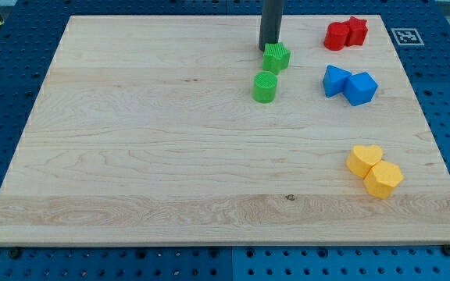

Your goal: Push the green star and green circle down a bit

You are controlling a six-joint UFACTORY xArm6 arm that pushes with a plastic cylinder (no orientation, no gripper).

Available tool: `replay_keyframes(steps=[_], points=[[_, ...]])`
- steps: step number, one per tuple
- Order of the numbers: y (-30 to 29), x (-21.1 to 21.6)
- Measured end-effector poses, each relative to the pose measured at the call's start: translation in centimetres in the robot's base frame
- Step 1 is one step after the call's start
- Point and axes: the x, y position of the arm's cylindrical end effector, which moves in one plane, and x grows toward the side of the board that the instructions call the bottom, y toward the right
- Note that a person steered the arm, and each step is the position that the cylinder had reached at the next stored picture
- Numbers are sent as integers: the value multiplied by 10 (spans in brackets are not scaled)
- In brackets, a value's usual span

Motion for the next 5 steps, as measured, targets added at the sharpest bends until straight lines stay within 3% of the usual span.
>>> replay_keyframes(steps=[3,5], points=[[11,-1],[62,-7]])
